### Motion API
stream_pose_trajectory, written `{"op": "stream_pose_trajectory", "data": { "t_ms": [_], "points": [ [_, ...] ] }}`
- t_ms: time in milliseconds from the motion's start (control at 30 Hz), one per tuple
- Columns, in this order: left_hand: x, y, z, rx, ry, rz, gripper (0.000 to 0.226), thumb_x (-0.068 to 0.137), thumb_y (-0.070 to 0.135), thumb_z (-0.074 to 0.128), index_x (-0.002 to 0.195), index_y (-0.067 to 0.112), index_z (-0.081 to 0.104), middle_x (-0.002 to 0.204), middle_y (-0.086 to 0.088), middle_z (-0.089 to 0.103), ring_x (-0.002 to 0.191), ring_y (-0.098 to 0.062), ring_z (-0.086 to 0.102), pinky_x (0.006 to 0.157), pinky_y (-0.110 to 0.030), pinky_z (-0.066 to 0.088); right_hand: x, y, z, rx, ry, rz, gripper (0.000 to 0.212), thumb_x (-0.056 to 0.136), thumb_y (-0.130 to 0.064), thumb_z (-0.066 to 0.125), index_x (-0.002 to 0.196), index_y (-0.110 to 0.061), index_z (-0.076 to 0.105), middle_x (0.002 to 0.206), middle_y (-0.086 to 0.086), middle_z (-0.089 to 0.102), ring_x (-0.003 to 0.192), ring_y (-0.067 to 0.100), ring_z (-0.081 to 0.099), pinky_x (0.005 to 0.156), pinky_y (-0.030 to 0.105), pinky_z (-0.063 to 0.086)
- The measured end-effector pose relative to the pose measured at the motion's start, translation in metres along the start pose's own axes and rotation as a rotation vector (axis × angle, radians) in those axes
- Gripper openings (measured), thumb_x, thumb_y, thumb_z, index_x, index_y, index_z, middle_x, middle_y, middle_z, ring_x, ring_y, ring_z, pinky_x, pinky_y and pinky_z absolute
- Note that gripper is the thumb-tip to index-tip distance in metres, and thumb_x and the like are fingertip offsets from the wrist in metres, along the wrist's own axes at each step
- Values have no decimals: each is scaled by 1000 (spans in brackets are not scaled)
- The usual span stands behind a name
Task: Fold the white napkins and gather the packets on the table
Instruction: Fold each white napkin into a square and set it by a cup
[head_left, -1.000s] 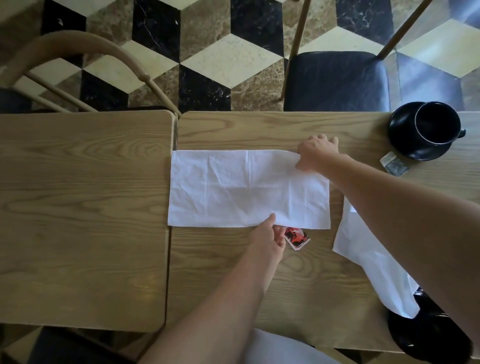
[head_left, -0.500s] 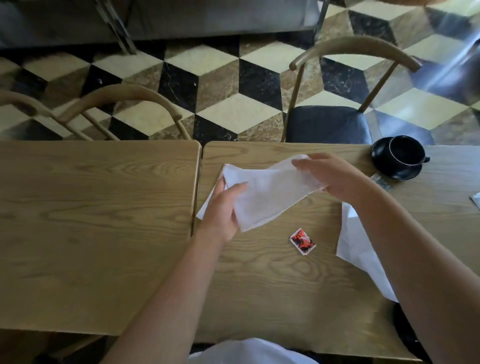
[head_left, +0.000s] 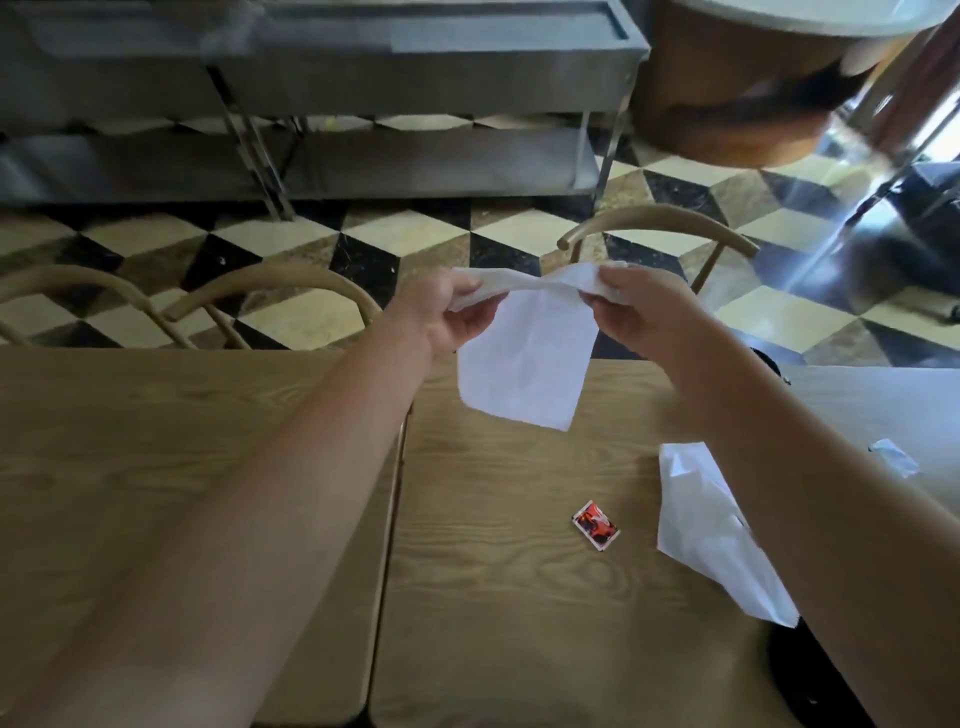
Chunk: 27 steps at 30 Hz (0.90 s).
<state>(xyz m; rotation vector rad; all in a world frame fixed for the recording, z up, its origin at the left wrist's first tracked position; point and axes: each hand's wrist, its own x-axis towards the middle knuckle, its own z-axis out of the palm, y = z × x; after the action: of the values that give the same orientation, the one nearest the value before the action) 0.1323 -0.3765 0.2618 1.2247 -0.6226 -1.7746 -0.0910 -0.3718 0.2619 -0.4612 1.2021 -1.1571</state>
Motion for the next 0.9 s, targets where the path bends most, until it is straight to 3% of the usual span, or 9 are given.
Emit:
{"op": "stream_pose_trajectory", "data": {
  "t_ms": [67,133,200,300,433,567,667,800,900],
  "points": [
    [-3,9,1,-36,-5,65,34,98,1,45,131,-2,54,113,-21,64,89,-25,68,66,-29,59,-6,-6,4,8,7,-47,33,97,-9,62,129,0,60,108,13,66,83,18,68,48,19,52],
    [-11,10,-1,-55,-9,143,33,97,0,45,128,-1,57,116,-22,63,94,-28,66,67,-30,59,-16,-6,3,-1,-13,-91,33,97,-10,62,129,-1,62,98,10,66,76,15,64,48,18,50],
    [-23,0,-9,-50,-16,204,41,95,-1,47,136,3,51,121,-20,60,98,-29,66,67,-30,59,-30,4,-2,-35,-38,-107,26,98,-10,61,121,0,66,82,7,66,63,12,61,46,18,47],
    [-44,-35,-35,-25,20,225,73,91,-1,54,153,29,32,134,-7,48,100,-28,68,68,-33,59,-49,40,-16,-108,-11,-60,6,97,-12,62,98,-8,67,67,2,66,53,9,59,42,19,42],
    [-67,-118,-82,55,21,123,61,92,3,55,138,43,53,144,2,42,111,-27,66,71,-35,58,-72,124,-49,-200,110,84,6,93,-15,69,87,-16,72,64,-6,71,52,9,66,42,20,47],
    [-85,-226,-121,240,172,-102,39,92,-2,57,111,32,65,141,-4,49,99,-21,64,60,-33,58,-93,222,-91,-408,218,258,12,94,-11,63,90,-4,71,61,6,66,42,14,58,36,22,40],
    [-97,-284,-144,286,299,-272,31,90,-9,56,104,18,63,132,-16,56,87,-25,64,62,-35,57,-108,277,-115,-589,231,389,11,89,-3,61,80,3,65,56,12,58,39,19,43,43,25,27],
    [-109,-317,-166,377,309,-409,25,89,-9,54,102,11,63,123,-19,57,86,-31,67,54,-30,55,-124,313,-128,-702,249,470,11,81,-1,62,72,2,68,51,10,60,34,16,41,37,19,26],
    [-112,-328,-176,370,339,-446,21,91,-9,51,98,8,61,117,-21,58,72,-30,67,50,-28,53,-129,322,-130,-704,241,496,14,81,-1,62,88,7,71,56,10,64,37,16,44,37,19,28]
  ]
}}
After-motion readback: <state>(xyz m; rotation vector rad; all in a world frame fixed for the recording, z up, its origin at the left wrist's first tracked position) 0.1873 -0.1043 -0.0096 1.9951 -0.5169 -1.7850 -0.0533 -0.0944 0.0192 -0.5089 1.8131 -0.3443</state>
